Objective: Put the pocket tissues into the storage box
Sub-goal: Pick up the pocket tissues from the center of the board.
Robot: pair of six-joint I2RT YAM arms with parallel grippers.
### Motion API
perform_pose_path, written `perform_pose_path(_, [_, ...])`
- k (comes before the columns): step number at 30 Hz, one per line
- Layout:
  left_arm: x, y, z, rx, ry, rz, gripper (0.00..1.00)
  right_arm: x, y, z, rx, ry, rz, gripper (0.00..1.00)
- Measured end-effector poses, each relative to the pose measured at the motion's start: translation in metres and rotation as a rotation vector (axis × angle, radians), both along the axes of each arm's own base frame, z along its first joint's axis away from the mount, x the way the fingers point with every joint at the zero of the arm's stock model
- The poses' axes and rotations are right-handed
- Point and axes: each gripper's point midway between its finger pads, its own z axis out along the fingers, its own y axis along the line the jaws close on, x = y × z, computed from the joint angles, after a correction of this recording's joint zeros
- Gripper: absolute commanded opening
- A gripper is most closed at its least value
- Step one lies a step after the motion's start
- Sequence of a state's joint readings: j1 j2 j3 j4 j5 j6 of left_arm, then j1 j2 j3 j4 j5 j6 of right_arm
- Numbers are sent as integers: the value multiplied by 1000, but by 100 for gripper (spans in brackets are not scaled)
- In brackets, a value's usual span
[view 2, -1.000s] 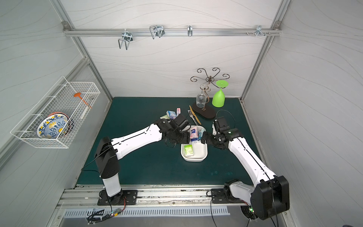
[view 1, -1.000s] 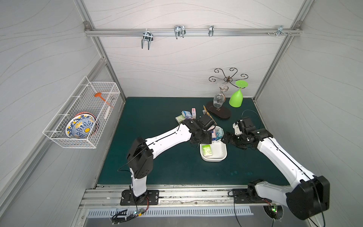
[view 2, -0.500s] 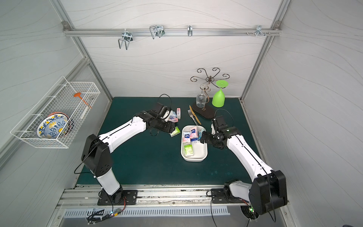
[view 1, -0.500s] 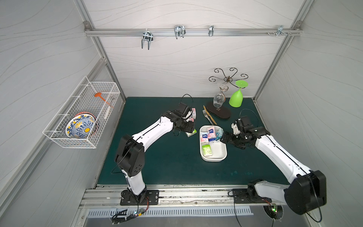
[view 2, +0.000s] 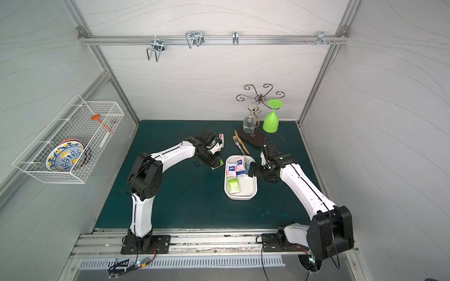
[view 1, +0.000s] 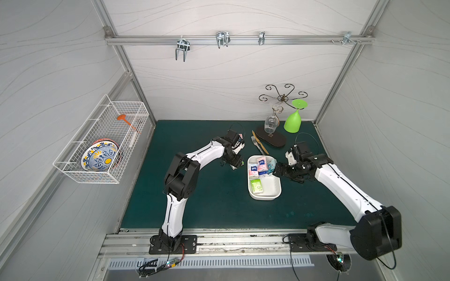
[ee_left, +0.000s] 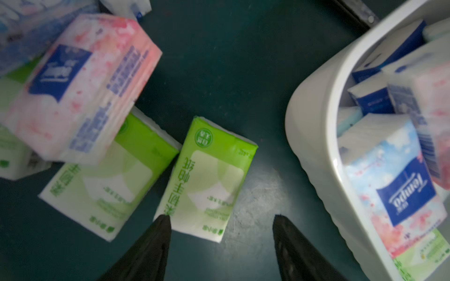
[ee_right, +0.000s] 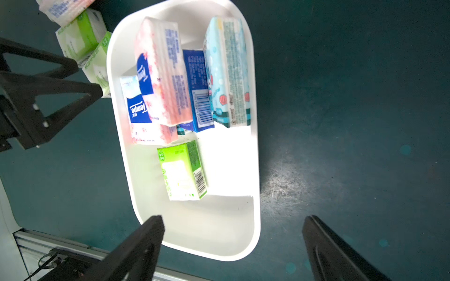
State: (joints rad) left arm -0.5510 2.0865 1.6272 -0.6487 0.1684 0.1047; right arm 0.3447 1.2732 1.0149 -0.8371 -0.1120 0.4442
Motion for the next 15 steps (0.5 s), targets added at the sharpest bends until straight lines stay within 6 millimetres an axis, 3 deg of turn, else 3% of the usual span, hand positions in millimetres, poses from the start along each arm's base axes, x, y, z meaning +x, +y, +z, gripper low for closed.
perform_pose_path(7, [14,-1,-8,19,-14,-20,72,-1,-2,-4,-15,14,5,95])
perform_pose_path(15, [17,2,-27,55,16,-26,72,2,-4,-1,-38,4,14,95])
